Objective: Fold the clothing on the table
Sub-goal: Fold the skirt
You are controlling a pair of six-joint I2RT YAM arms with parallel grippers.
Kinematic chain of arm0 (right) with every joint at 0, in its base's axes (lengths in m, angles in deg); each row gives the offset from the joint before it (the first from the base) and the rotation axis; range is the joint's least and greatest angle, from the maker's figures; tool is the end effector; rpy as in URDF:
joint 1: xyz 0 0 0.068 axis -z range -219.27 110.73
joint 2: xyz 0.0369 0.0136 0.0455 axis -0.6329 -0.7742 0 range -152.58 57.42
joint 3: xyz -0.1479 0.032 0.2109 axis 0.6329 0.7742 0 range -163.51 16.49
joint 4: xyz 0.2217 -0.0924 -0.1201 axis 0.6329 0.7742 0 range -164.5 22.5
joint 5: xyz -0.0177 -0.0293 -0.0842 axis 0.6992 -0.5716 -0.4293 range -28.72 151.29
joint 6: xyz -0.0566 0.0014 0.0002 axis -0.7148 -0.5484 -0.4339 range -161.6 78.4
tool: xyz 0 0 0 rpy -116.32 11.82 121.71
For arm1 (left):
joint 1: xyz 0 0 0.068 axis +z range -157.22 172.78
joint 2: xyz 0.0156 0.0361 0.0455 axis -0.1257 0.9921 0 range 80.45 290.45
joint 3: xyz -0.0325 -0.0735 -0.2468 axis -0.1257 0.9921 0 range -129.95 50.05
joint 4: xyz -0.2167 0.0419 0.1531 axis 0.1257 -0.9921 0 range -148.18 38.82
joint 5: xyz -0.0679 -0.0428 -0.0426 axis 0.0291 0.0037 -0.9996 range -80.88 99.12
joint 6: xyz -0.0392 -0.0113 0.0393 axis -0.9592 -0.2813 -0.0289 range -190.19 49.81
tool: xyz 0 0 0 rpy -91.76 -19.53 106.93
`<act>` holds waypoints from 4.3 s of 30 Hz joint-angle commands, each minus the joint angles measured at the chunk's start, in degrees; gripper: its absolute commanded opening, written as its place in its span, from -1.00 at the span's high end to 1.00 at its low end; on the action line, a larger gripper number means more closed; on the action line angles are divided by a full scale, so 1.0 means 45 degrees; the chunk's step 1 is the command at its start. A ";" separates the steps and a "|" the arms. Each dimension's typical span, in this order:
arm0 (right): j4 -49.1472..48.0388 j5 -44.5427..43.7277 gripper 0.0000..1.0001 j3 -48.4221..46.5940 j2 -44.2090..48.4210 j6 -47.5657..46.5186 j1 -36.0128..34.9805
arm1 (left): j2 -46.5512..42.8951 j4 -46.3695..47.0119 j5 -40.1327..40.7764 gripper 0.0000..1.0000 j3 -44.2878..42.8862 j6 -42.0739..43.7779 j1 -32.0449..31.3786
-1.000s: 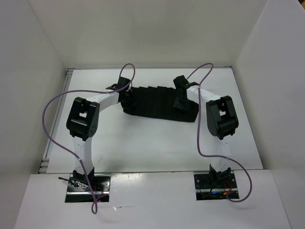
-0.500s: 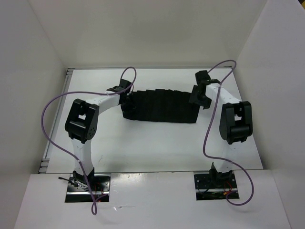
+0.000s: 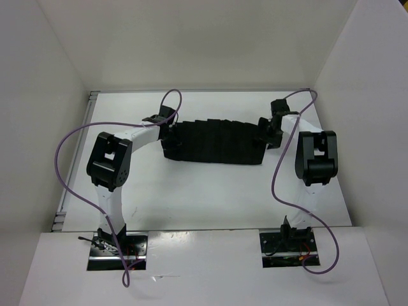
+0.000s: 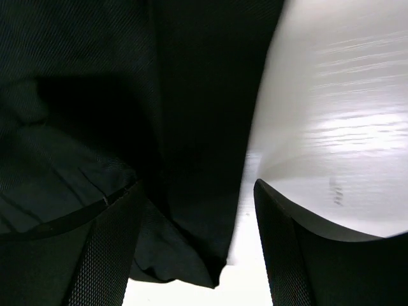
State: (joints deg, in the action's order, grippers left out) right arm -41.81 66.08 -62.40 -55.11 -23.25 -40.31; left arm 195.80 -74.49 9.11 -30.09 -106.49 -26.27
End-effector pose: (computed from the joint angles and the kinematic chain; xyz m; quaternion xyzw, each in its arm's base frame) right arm 0.4049 0.0106 0.1509 0.1386 0.9680 0.0749 0.1951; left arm 0.4040 -0.1396 0.1462 -0.1443 0.9516 -0.1260 0.2402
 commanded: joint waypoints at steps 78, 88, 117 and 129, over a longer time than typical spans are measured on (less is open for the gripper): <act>-0.1150 0.3991 -0.73 0.1165 0.0651 -0.0738 0.0602 | -0.0340 -0.0503 0.0041 1.00 0.1363 0.0057 0.0131; -0.1658 0.3895 -0.59 0.1165 0.0026 -0.0348 0.0602 | -0.0224 -0.0386 -0.0231 1.00 0.1479 0.0057 0.0131; 0.0098 0.1044 1.00 0.0873 0.1022 0.0122 0.0485 | -0.3094 -0.0425 0.0039 0.09 -0.0766 0.0584 0.0522; 0.0353 0.1043 1.00 0.0735 0.1685 0.0239 0.0367 | -0.1613 0.0940 -0.3844 0.93 -0.1664 0.0254 -0.0590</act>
State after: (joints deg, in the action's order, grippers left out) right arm -41.46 72.18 -56.70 -51.86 -22.57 -38.27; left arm 186.58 -73.24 -3.63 -35.23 -105.02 -26.49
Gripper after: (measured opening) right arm 0.009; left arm 0.050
